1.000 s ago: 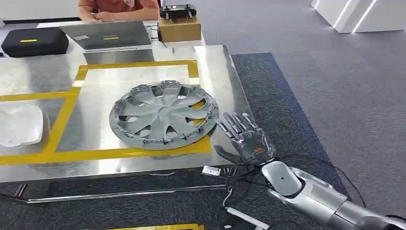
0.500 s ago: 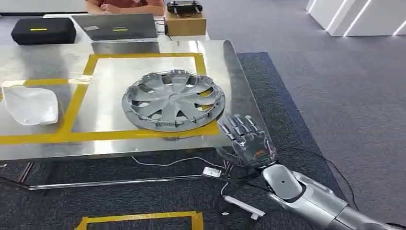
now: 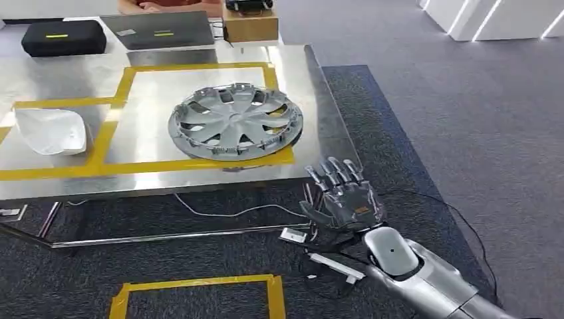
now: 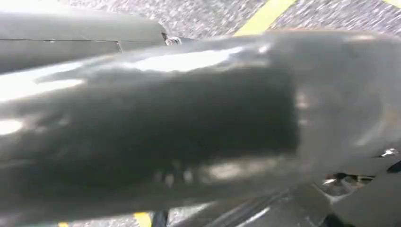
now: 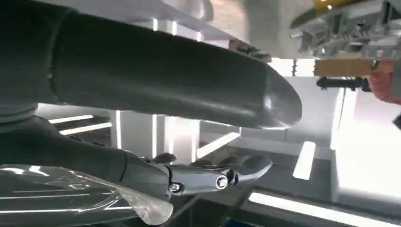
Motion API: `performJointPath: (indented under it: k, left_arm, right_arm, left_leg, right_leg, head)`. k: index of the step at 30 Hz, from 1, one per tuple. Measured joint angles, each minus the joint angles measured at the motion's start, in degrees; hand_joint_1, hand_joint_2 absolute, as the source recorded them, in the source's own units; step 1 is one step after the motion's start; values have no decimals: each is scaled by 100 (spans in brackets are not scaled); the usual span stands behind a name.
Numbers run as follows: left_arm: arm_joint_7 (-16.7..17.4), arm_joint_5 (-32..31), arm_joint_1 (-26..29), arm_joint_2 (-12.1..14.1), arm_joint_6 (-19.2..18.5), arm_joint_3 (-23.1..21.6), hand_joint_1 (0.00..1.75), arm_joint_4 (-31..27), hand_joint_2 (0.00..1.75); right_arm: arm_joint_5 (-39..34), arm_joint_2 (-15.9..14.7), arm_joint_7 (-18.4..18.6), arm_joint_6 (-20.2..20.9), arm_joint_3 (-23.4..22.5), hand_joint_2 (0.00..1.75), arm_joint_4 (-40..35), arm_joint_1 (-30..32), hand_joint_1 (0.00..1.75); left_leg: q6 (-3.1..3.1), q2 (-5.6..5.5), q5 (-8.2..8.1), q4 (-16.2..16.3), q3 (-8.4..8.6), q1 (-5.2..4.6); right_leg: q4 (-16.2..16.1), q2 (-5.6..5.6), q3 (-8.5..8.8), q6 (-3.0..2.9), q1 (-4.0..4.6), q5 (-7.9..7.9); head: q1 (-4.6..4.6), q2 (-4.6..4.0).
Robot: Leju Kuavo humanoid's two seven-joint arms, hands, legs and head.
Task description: Take the parts from the cabinet and place them on the table.
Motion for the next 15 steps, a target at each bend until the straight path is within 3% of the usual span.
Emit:
performJointPath:
  k: [1,2,3,4,6,7,8,11,12,13,14,15]
  left_arm:
    - [0,9,9,0,26,22,0,4,0]
    - [0,22,20,0,52,50,0,7,0]
    - [0,48,33,0,70,72,0,7,0]
    - [0,68,50,2,96,101,0,11,0]
    - [-15,101,78,2,153,151,0,20,0]
    - [-28,122,83,-18,168,175,0,22,0]
    - [-54,137,103,-26,199,207,0,33,0]
    - [-131,196,154,-42,264,286,0,72,0]
    - [-142,232,191,-44,269,317,0,101,0]
    - [-164,249,193,-48,273,354,0,109,0]
    - [-181,260,198,-50,297,385,0,116,0]
    - [-195,271,202,-57,302,411,0,118,0]
  right_arm:
    - [-26,97,-35,-11,-108,0,17,118,0]
    - [-55,194,-59,-28,-203,0,33,250,0]
    - [-68,256,-72,-55,-269,0,46,373,0]
    - [-123,332,-98,-98,-352,0,61,505,0]
    - [-247,459,-127,-186,-498,0,72,759,0]
    - [-335,513,-148,-241,-586,0,76,888,0]
    - [-497,561,-163,-308,-681,0,85,1005,0]
    - [-1190,705,-277,-557,-915,0,205,1391,0]
    - [-1404,734,-295,-621,-986,0,311,1517,0]
    - [-1629,790,-319,-693,-1061,0,458,1628,0]
    - [-1837,839,-347,-741,-1123,0,639,1716,0]
    - [-2049,887,-400,-789,-1173,0,858,1768,0]
  left_leg:
    - [-45,0,-244,464,-84,35]
    - [-93,0,-310,821,-109,68]
    - [-133,0,-204,887,-40,99]
    - [-179,1,-3,724,145,134]
    - [-297,-1,305,-109,743,227]
    - [-396,-36,100,-595,1029,261]
    - [-276,-112,62,-764,1119,202]
    - [-104,-93,96,-636,999,177]
    - [-6,-57,151,-666,906,192]
    - [76,-33,212,-663,851,184]
    - [144,-25,282,-663,772,167]
    - [175,-24,346,-661,682,144]
  right_leg:
    - [21,-2,-96,15,-7,61]
    - [56,-5,-206,48,-23,110]
    - [105,-8,-306,82,-46,150]
    - [169,-10,-414,123,-80,177]
    - [326,-10,-605,185,-154,209]
    - [415,-8,-704,247,-148,216]
    - [509,0,-793,293,-140,232]
    - [493,26,-809,390,-144,364]
    - [491,24,-850,424,-161,374]
    - [597,24,-926,432,-170,130]
    - [884,37,-1035,436,-164,-236]
    - [1307,41,-1139,437,-157,-572]
  head:
    - [2,0]
    - [4,2]
    - [-2,0]
    - [2,2]
    - [0,2]
    - [-9,2]
    - [-40,2]
    - [9,2]
    - [11,2]
    - [9,4]
    - [37,0]
    - [50,2]
